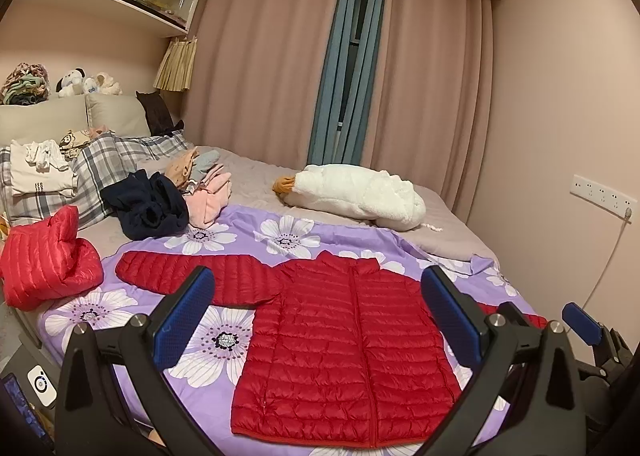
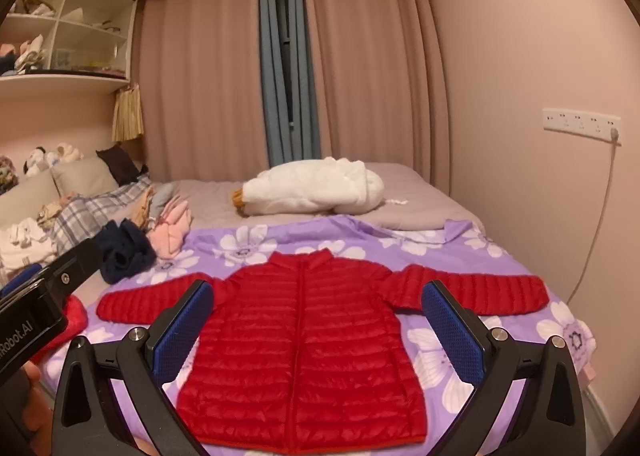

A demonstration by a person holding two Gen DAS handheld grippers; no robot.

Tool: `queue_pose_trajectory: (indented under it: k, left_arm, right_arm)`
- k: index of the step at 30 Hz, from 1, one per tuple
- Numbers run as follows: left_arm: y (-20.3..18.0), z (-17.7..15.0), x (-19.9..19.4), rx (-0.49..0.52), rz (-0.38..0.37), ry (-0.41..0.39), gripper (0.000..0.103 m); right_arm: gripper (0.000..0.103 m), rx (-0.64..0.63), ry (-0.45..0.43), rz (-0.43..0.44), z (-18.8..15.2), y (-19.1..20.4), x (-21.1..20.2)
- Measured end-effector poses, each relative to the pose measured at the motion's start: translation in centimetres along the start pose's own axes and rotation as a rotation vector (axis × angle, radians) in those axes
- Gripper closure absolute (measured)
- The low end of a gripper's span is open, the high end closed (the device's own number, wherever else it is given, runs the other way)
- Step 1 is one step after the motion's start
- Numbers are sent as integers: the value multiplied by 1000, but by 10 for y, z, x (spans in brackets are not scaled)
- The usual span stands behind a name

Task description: Fold large clothes

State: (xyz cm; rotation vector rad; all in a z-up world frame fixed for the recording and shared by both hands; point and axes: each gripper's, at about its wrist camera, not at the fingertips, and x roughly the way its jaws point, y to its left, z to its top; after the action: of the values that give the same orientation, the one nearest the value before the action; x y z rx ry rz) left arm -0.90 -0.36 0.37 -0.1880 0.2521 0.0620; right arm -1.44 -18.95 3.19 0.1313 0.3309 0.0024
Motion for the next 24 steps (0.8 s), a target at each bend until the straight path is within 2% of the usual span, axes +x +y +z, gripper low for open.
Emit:
queue_pose_trajectory:
  k: [24]
  left_arm:
    - [1, -1, 0, 0, -4, 6, 0]
  right_arm:
    - [0, 8, 16, -2, 1, -2, 4]
